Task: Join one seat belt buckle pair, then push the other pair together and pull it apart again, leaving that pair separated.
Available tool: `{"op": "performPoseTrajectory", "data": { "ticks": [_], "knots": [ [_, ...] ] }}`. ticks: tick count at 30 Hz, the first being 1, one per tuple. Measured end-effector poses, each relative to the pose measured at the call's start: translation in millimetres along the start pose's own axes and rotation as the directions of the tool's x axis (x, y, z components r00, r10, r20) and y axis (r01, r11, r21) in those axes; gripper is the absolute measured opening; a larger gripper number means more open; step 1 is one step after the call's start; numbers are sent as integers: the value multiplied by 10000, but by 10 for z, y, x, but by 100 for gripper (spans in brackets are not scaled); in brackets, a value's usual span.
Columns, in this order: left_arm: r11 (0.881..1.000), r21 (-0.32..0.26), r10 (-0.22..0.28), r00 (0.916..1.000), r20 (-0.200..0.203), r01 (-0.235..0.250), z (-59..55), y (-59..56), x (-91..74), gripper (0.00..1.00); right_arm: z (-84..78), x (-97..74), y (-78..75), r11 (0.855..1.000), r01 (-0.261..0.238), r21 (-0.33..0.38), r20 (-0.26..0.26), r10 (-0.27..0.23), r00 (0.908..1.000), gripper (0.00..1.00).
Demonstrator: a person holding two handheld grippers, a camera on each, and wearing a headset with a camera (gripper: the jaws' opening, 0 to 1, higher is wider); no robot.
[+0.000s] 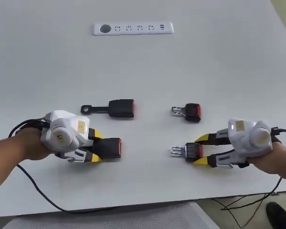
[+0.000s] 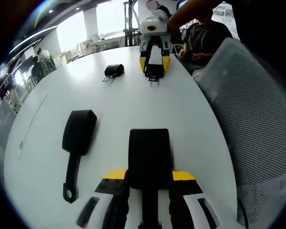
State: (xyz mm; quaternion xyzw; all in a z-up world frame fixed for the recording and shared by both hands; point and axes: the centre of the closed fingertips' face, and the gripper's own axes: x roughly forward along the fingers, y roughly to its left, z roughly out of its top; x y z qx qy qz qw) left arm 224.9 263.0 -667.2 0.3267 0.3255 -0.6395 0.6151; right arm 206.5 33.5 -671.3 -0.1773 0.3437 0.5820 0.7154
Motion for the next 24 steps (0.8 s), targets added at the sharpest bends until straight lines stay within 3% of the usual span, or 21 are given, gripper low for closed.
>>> {"op": "performPoseTrajectory", "data": {
  "ticks": [4, 24],
  "knots": [
    [10000, -12, -7, 10000, -34, 7, 3, 3, 6, 33, 70, 81, 8, 9999, -119, -37, 39, 119, 9999, 34],
    [9998, 6, -194, 9996, -212, 195, -52, 41, 35, 33, 460, 528, 30, 9983, -521, -259, 1195, 548, 9913, 34]
  ]
}}
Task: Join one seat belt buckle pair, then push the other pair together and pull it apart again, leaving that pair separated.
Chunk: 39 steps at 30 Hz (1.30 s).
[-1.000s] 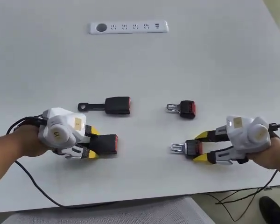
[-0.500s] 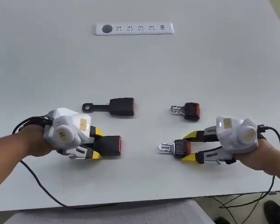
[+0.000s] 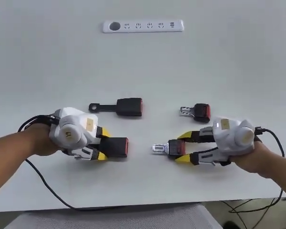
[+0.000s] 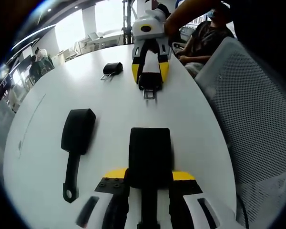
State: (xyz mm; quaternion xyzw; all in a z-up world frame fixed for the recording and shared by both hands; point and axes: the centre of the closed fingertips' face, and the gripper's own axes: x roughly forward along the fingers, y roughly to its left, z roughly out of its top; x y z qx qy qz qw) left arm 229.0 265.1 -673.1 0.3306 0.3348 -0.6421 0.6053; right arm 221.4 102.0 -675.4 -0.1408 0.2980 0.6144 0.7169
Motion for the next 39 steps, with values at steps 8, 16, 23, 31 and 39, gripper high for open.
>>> {"op": "performPoseTrajectory", "data": {
  "ticks": [8, 16, 23, 31, 39],
  "knots": [
    [10000, -5, -43, 10000, -74, 43, -14, 4, 13, 33, 161, 227, 25, 9996, -281, -24, 428, 282, 9987, 34],
    [10000, -81, -47, 9999, -125, 46, -28, 16, 27, 33, 368, 482, 89, 9984, -568, -83, 939, 573, 9939, 34],
    [9999, -116, -39, 9998, -193, 37, -39, 40, 31, 33, 422, 553, 78, 9977, -656, -161, 1060, 670, 9921, 33],
    [9999, -97, 37, 9995, -300, -40, -54, 57, 44, 33, 490, 643, 81, 9988, -483, -110, 1114, 492, 9926, 33],
    [10000, -30, 41, 9991, -414, -42, -55, 56, 54, 32, 521, 694, 110, 9998, -187, -27, 1041, 189, 9944, 33]
  ]
}}
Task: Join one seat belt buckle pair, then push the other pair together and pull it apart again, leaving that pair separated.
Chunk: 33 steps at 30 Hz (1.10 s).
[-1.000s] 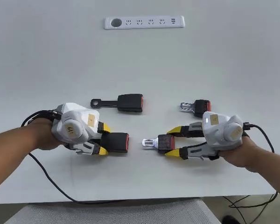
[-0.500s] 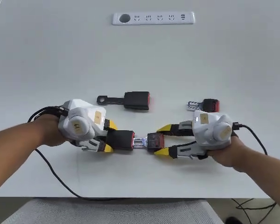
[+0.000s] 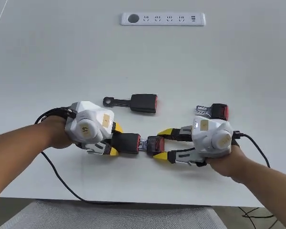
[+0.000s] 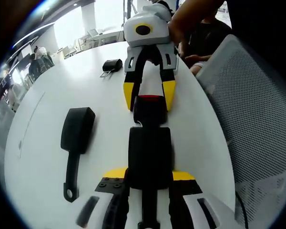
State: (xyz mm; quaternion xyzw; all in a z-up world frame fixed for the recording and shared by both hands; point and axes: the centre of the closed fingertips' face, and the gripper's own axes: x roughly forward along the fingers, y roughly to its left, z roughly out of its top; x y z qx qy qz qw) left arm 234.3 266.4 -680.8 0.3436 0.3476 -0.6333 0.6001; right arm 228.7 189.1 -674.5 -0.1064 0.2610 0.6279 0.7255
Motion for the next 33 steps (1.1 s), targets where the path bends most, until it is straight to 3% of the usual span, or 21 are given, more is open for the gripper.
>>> {"op": "performPoseTrajectory", "data": {
  "ticks": [8, 10, 12, 24, 33],
  "knots": [
    [10000, -29, 0, 10000, 4, 0, 2, -7, 2, 32, -4, 2, 8, 9996, 279, 98, -107, -278, 9996, 33],
    [10000, 60, -9, 10000, -38, 10, 7, -7, 4, 32, 42, 65, 15, 9979, 354, 546, 84, -359, 9993, 33],
    [10000, 30, -26, 10000, -30, 26, 3, -22, 3, 32, 67, 148, -8, 9977, 672, 84, -235, -670, 9975, 34],
    [9999, -106, -4, 9999, 149, 5, 18, -22, -1, 32, 35, 140, -21, 9975, 667, 248, -309, -659, 9973, 34],
    [9993, -340, 189, 9991, 389, -176, 24, -20, -6, 32, 27, 95, -23, 9945, 1017, 256, -314, -1009, 9944, 34]
  ]
}}
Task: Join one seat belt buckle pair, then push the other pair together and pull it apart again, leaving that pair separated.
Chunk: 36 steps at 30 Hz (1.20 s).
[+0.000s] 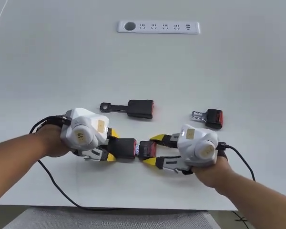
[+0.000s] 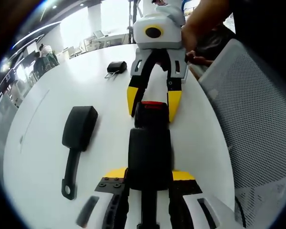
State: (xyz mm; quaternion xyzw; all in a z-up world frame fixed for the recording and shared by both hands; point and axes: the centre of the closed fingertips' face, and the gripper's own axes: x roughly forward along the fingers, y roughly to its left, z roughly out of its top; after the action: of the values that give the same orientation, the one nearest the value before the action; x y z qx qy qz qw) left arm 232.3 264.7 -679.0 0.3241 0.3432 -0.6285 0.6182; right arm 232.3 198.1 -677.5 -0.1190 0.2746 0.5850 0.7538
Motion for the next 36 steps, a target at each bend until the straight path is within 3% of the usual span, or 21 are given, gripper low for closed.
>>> {"op": "performPoseTrajectory", "data": {
  "ticks": [10, 21, 31, 36],
  "knots": [
    [10000, 14, -73, 9994, 340, 73, 8, 11, 0, 32, -19, -44, 8, 9979, 66, -651, -117, -74, 9999, 33],
    [9999, 16, -146, 9979, 626, 145, 28, 10, -20, 31, -1, -45, 14, 9977, -15, -683, -43, 13, 10000, 32],
    [9995, -297, -73, 9948, 1013, 104, 51, -9, -48, 31, 10, -52, 33, 9924, 259, -1203, -96, -272, 9996, 32],
    [9994, -308, -104, 9937, 1113, 139, 61, -14, -55, 31, 7, -57, 24, 9937, 284, -1082, -25, -289, 9996, 32]
  ]
}}
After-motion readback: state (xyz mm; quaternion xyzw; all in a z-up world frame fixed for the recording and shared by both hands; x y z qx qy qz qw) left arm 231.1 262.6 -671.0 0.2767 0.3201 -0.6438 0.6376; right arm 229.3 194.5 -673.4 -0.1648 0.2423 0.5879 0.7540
